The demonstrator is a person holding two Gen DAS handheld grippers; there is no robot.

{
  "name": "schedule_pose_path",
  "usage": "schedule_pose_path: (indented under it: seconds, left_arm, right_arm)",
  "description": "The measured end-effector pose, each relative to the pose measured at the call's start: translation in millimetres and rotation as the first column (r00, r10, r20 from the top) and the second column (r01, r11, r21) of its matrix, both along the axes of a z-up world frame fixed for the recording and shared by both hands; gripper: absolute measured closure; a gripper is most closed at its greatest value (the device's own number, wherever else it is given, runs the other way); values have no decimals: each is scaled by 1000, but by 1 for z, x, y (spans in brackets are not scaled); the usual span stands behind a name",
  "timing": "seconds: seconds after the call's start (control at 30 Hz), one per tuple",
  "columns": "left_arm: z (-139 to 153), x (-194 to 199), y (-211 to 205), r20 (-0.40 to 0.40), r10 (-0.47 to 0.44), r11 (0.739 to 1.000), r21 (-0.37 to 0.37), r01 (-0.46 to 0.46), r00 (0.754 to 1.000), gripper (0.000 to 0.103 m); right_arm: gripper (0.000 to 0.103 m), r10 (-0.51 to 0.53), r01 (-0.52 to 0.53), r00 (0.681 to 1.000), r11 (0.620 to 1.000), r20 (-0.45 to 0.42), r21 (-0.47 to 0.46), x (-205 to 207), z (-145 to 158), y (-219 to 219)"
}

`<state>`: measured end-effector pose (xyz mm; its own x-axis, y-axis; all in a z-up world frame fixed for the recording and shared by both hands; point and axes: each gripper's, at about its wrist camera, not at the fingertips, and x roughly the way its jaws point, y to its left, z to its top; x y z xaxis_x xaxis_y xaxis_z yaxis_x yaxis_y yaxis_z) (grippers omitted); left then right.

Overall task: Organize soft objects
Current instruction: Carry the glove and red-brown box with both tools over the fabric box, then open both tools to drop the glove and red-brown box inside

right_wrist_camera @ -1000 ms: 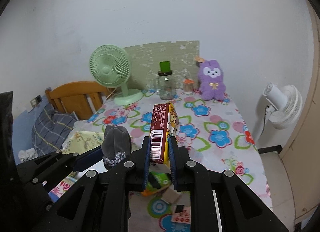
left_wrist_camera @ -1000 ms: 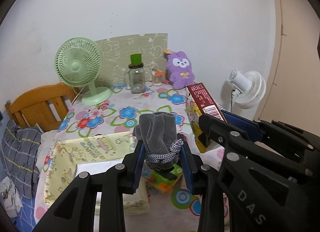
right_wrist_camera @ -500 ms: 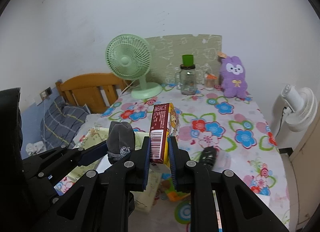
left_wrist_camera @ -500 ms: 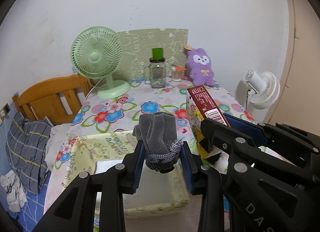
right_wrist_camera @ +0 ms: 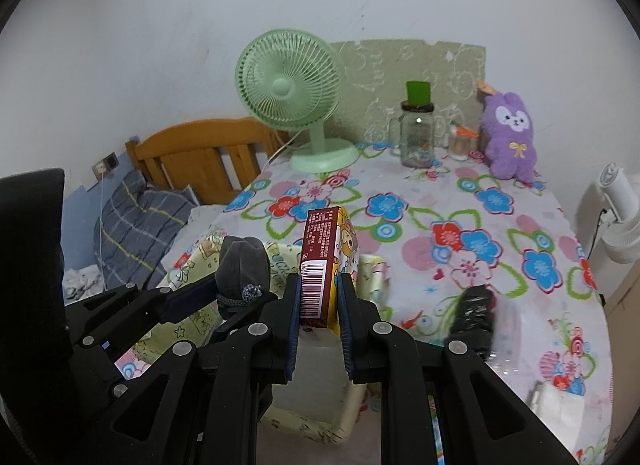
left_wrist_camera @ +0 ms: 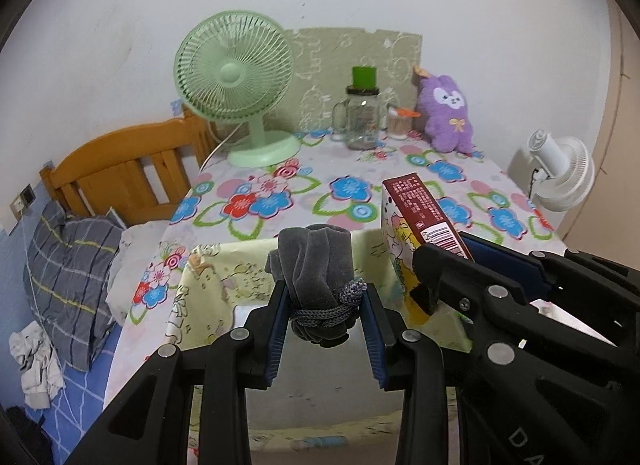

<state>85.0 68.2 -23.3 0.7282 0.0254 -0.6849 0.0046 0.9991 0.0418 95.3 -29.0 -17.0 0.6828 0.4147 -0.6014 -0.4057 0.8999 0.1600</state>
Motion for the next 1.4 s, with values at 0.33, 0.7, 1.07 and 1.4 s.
schedule_pose_path:
  seconds: [0.33,0.7,1.07,1.4]
  left_arm:
    - [-36,16,23,-75,44,999,23,-42,996,67]
    - [-53,21,33,-131,67,998,10,-66,989,55]
    - [-46,17,30,-124,39,998,-39,-44,992,31]
    - [-28,6,24,-73,74,997,-17,-75,995,13]
  right_arm:
    - [82,15,-20,997,998,-77,-54,19,-32,27]
    - [80,40,-48,987,998,-157,-50,29,-55,40]
    - [54,33,-41,988,998,-150,-54,30,-51,35]
    - [32,12,-17,995,999,-102,-41,19,-32,22]
